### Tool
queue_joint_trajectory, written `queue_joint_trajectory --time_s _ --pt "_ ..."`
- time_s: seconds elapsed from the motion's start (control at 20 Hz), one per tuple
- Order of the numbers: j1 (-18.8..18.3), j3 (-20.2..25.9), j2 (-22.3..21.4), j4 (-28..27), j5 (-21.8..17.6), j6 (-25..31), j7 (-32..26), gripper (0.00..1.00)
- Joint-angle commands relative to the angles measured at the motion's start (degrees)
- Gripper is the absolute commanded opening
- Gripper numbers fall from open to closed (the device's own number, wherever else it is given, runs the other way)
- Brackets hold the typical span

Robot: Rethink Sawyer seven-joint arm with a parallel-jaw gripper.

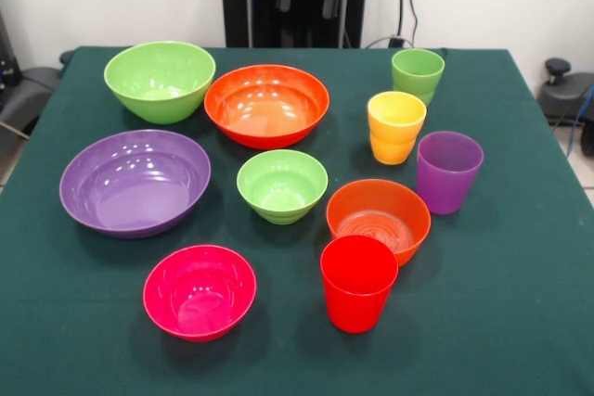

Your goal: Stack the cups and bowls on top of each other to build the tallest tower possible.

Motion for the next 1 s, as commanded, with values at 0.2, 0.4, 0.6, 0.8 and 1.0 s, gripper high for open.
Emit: queue_joint_trajectory --time_s 0.2,0.4,0.6,0.8,1.0 --pt "3.57 0.91 2.47 -2.29 -2.54 0.78 3.90 1.00" --pt "2.93 1.12 1.49 -1.35 -2.51 0.92 3.37 1.00" --pt "2.32 1.73 1.32 -1.09 -2.38 1.09 2.93 1.00" --pt "0.63 3.07 2.13 -1.02 -2.59 0.19 2.19 1.00" --pt "-0.28 3.34 1.61 -0.29 -2.97 -0.15 1.82 1.00"
